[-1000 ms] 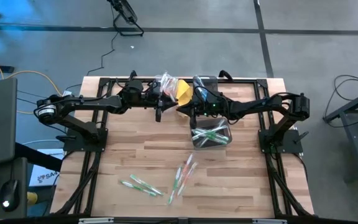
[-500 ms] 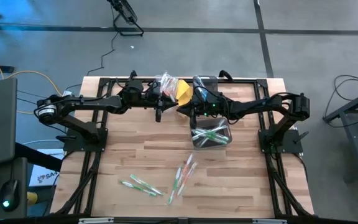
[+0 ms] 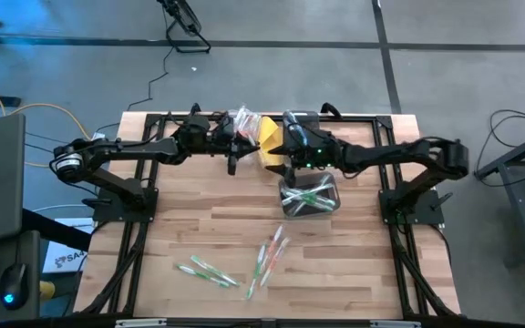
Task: Pick & Place Toothbrushes
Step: Put the orange toothbrush into the transparent bin
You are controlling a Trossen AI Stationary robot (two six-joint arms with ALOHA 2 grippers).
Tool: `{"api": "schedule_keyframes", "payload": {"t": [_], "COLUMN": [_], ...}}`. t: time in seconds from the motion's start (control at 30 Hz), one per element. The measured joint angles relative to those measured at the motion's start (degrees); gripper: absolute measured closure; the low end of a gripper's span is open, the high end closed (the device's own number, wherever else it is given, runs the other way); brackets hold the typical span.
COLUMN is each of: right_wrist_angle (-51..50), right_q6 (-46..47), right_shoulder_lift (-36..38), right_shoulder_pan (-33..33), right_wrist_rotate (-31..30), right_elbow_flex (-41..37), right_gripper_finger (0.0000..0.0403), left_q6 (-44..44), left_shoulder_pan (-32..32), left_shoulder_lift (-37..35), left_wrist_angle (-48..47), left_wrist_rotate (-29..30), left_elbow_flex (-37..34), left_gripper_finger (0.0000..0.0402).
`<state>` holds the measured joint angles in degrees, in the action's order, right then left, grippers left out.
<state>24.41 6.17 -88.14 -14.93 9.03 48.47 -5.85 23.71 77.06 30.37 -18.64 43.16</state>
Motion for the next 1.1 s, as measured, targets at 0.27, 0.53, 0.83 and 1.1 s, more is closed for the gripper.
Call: {"api": "schedule_keyframes", "payload": {"t": [0.27,0.53,0.83,1.1], "right_wrist_angle": [-16.99,-17.70,-17.30,-17.33], "right_q6": [-2.91,-2.97,-1.35,-1.26], "right_shoulder_lift": [11.01,10.75,7.46,7.00], "right_shoulder_pan": [-0.47,-0.51,-0.58,-0.56], "right_wrist_rotate": [-8.52,-12.10,-12.05,-11.95], "right_elbow_flex": [0.02,0.02,0.02,0.00], "right_gripper_finger": [0.0102,0.0101,0.0101,0.0101], "left_q6": [0.00,-2.17,-6.17,-8.41], "left_shoulder_pan": [7.35,15.18,17.11,16.36], "left_shoulder_lift": [-0.03,-0.07,3.96,9.45], "left_wrist_angle": [-8.75,-20.17,-24.96,-24.29], "left_wrist_rotate": [0.41,3.13,5.45,3.78], "left_elbow_flex": [3.86,6.80,6.84,6.86], "left_gripper_finger": [0.0356,0.0356,0.0356,0.0350]}}
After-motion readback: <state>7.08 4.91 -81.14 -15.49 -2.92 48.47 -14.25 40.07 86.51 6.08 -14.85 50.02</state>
